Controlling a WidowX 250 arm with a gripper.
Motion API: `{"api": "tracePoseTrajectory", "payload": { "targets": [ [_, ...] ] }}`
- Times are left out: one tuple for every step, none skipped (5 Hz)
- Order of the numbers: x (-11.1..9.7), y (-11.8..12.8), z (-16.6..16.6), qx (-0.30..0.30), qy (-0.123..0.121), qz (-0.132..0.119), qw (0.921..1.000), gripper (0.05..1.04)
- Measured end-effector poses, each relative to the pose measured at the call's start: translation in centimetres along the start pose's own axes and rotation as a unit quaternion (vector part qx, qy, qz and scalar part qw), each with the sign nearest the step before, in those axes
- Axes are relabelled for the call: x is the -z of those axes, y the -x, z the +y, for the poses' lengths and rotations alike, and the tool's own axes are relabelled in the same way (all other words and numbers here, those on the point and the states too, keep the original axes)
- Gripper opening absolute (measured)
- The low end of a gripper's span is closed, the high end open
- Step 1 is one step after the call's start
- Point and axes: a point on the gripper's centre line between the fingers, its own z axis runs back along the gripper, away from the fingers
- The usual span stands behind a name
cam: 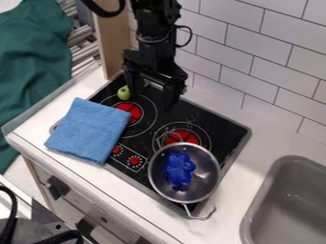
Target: Take the blue object out of the silver pot and put it on the upper right side of the stove
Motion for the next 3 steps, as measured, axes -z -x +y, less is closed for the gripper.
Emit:
{"api": "tracePoseTrajectory", "payload": {
  "targets": [
    [1.0, 0.9, -0.2, -0.009, 0.005, 0.019, 0.9998, 1.002],
    [0.4, 3.1, -2.8, -0.036, 0.019, 0.015, 0.9991, 1.001],
    [-1.0, 4.4, -5.1, -0.045, 0.006, -0.003, 0.999, 1.001]
  ]
}}
